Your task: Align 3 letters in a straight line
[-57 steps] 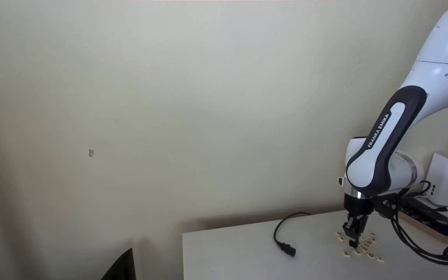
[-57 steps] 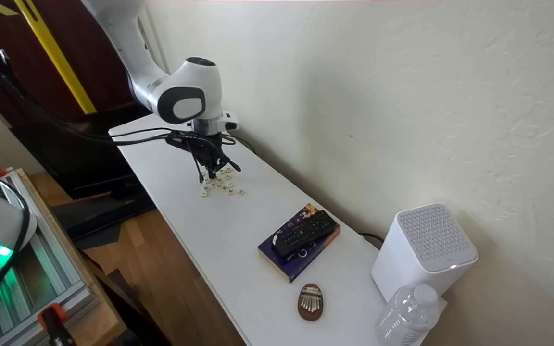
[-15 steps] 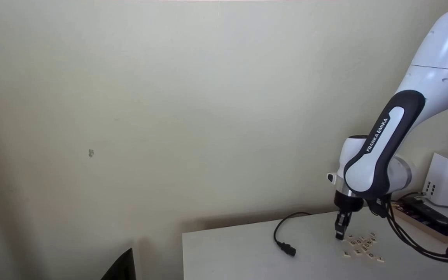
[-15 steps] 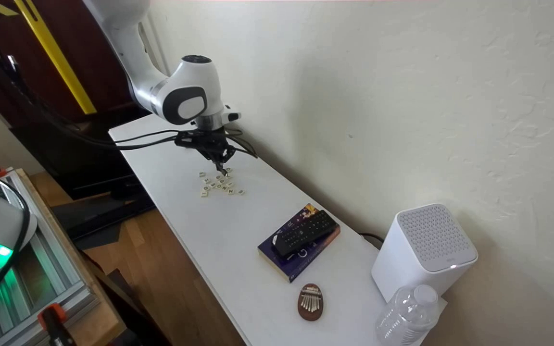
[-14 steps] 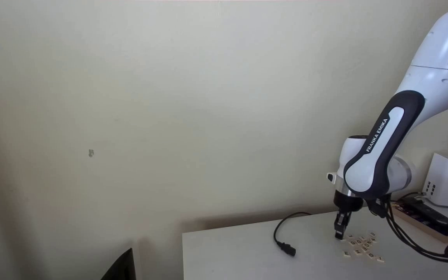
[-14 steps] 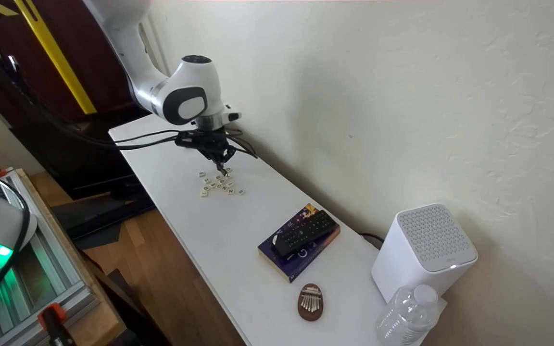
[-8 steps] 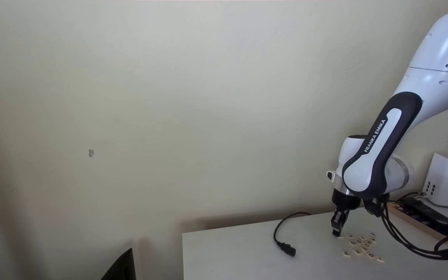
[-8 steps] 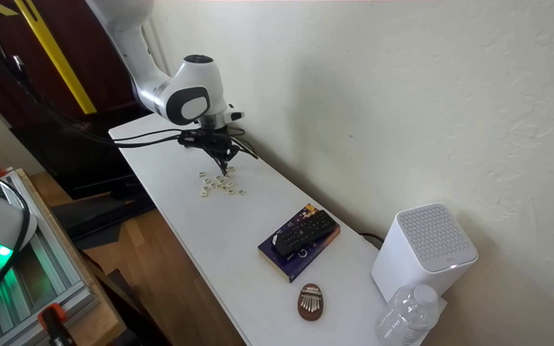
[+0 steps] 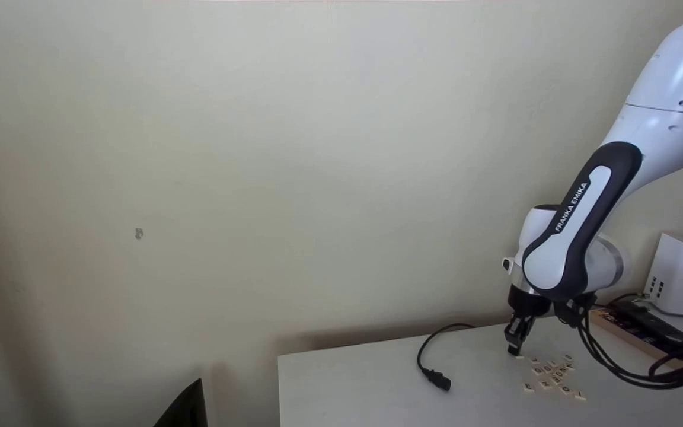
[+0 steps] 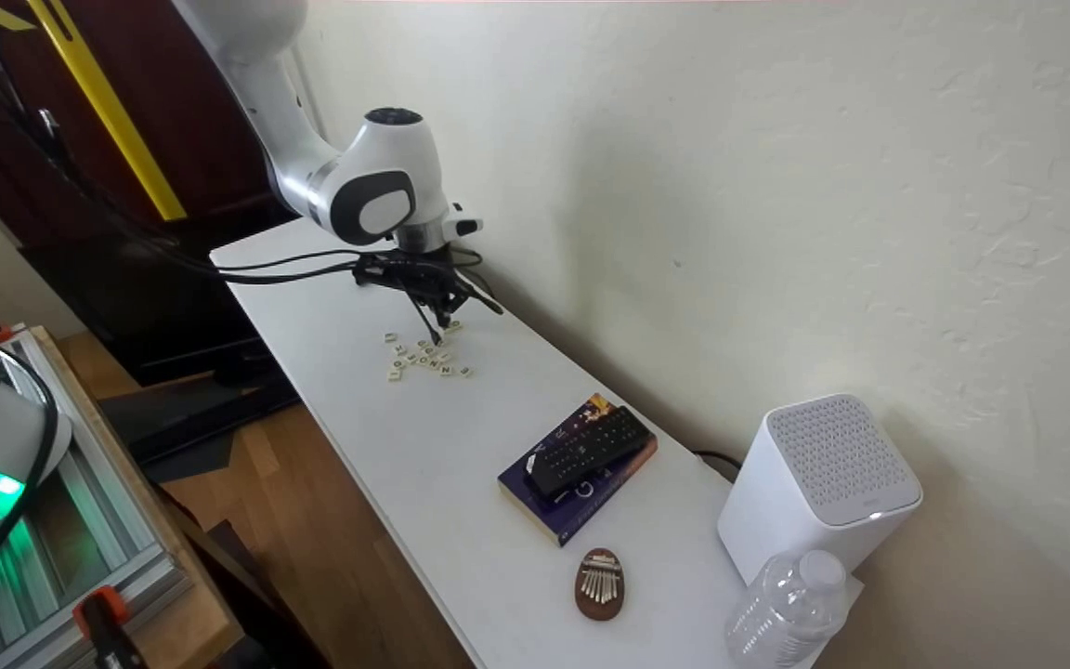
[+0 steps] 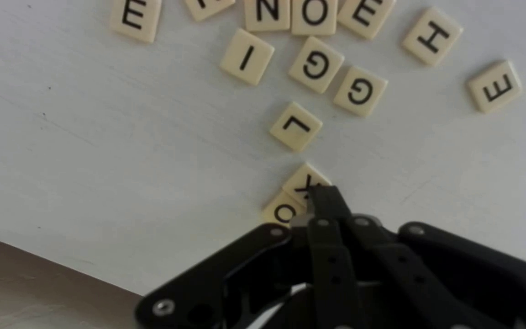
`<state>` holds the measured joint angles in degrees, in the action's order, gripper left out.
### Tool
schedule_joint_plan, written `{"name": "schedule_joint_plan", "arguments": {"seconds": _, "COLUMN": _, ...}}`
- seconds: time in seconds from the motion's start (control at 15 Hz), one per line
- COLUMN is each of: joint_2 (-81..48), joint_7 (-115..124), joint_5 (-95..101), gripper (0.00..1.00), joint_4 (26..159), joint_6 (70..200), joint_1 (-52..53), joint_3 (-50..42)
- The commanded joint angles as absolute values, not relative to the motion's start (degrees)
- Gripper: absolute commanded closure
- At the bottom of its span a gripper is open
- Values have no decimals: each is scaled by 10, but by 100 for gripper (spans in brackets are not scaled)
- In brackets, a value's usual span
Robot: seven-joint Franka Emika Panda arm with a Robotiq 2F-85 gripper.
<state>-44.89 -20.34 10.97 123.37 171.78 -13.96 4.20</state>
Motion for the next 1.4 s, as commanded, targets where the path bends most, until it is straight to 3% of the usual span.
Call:
{"name": "schedule_joint_plan", "arguments": {"seconds": 0.0, "joint_2": -442, "joint_7": -201, "joint_5": 100, "gripper": 100, "joint_4": 1253, "joint_6": 1742, "joint_1": -159, "joint_3": 61}}
{"name": "schedule_joint_plan", "arguments": {"seconds": 0.67, "joint_2": -390, "joint_7": -155, "joint_5": 98, "gripper": 100, "joint_4": 1326, "joint_6": 1786, "joint_1": -149, "joint_3": 51}}
{"name": "schedule_joint_plan", "arguments": {"seconds": 1.33, "joint_2": -416, "joint_7": -128, "joint_5": 80, "gripper": 100, "joint_4": 1303, "joint_6": 1774, "joint_1": -167, "joint_3": 43}}
